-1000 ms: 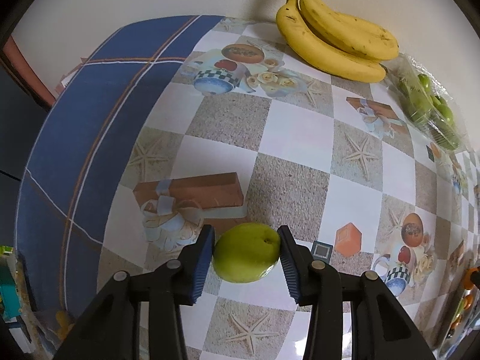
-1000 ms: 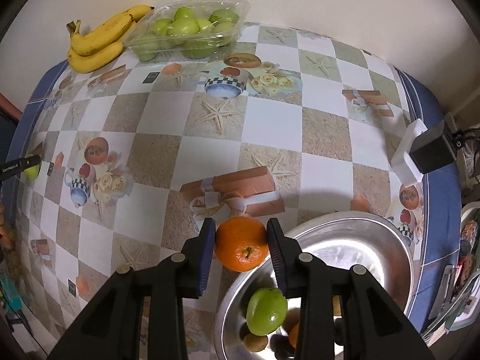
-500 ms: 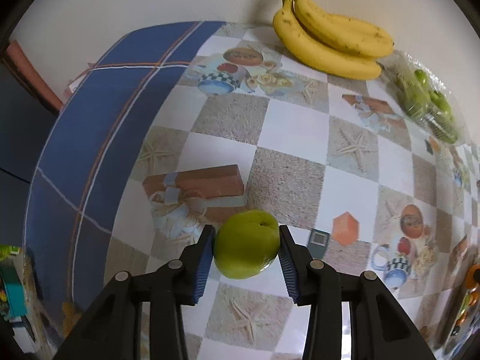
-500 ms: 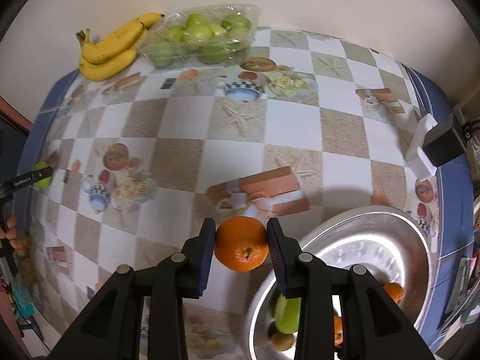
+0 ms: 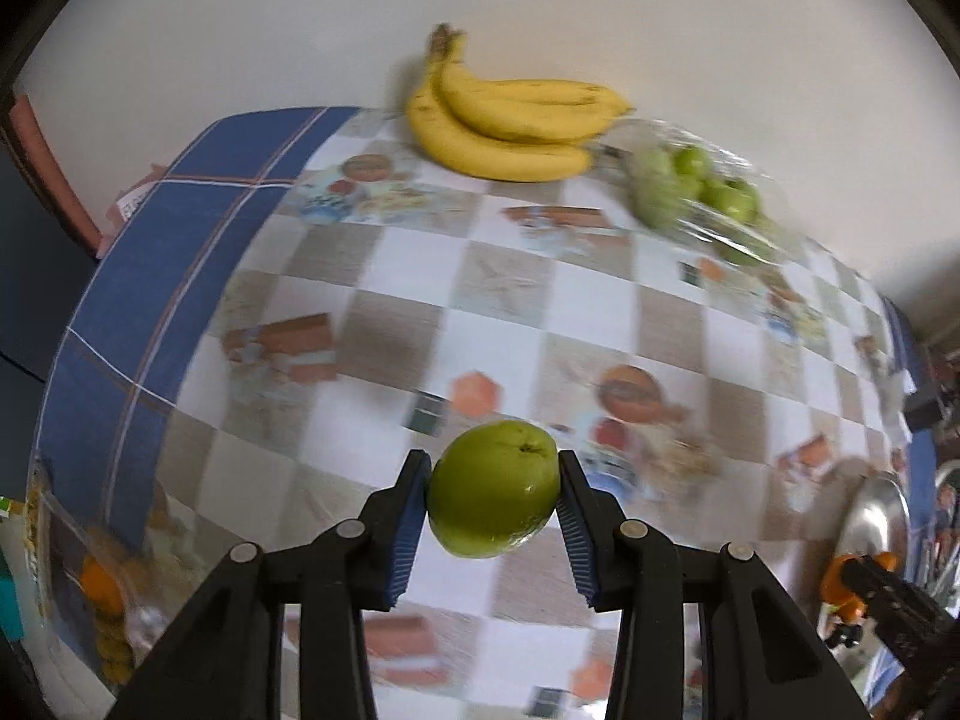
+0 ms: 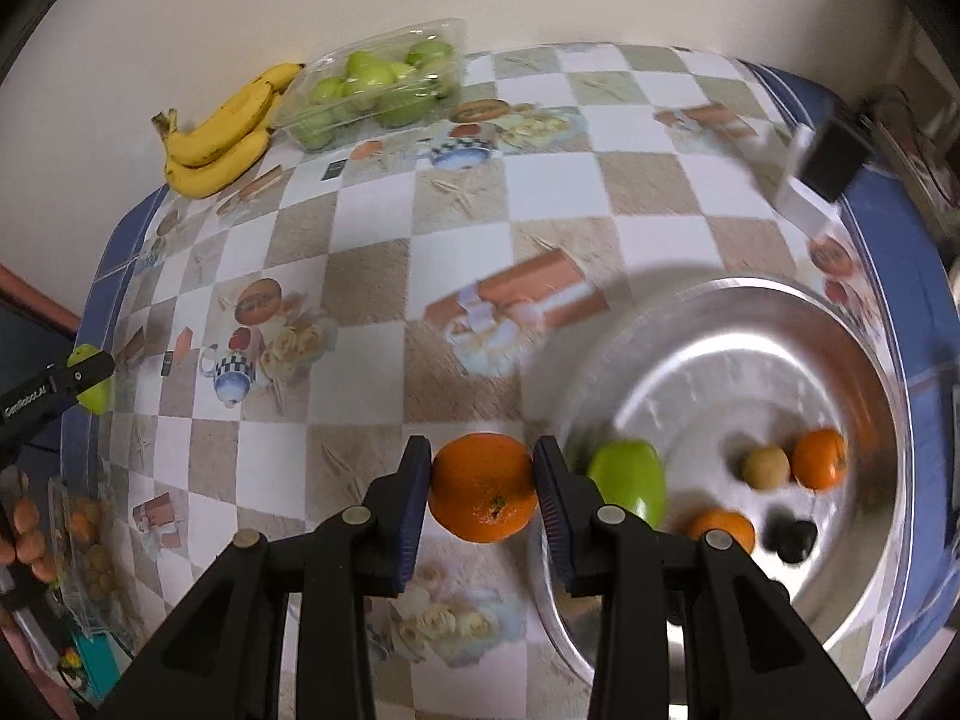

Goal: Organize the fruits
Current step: 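Carry the green apple with the left tool and the orange with the right tool over the plate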

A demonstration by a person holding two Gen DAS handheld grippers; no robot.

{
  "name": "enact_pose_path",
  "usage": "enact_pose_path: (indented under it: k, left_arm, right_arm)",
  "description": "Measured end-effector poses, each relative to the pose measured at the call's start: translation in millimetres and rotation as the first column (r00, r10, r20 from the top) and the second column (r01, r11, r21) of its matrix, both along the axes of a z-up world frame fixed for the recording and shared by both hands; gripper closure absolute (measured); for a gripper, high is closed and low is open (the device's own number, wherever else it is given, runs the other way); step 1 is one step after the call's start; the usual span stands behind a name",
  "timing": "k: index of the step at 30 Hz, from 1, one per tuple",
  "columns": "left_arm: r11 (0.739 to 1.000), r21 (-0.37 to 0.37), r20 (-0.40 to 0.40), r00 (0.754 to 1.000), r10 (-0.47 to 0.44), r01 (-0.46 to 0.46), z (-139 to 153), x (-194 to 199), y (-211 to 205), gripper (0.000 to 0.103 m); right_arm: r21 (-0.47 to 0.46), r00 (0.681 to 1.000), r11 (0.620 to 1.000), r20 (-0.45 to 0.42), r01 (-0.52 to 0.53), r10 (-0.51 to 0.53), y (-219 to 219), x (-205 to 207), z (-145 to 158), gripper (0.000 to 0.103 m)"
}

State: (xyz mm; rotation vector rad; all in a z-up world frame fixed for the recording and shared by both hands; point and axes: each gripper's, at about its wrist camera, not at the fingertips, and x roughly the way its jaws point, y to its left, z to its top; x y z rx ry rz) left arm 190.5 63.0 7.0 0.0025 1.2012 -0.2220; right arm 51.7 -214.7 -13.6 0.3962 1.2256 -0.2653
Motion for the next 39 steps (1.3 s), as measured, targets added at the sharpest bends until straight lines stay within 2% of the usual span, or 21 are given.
enact_pose_path:
  k: [7, 21, 30, 39]
  left_arm:
    - [0.996, -0.071, 0.014, 0.998, -0.062, 0.063, 20.0, -43.3, -57.1, 0.059]
    - [0.966, -0.153, 0.032, 0.978, -0.207, 0.210, 43.4, -124.8, -163.9, 0.059]
    - [0.940, -0.173, 0.029, 0.956, -0.292, 0.293, 34.3, -163.9, -212.5, 0.059]
    - [0.905, -0.196, -0.010, 0.923, -0.385, 0.376, 2.0, -186.7, -251.9, 0.059]
  right_arm:
    - [0.032, 0.997, 0.997, 0.043, 0.070, -0.072, -12.3, -38.0, 11.4, 0.066]
    - [-0.007, 0.965, 0.973, 0.134, 0.230, -0.227, -55.6, -103.3, 40.0, 0.066]
    - [-0.008, 0.936, 0.946, 0.147, 0.324, -0.320, -99.5, -129.8, 36.8, 0.066]
    - [0.034, 0.908, 0.913, 0.098, 0.406, -0.408, -138.6, -149.1, 15.2, 0.066]
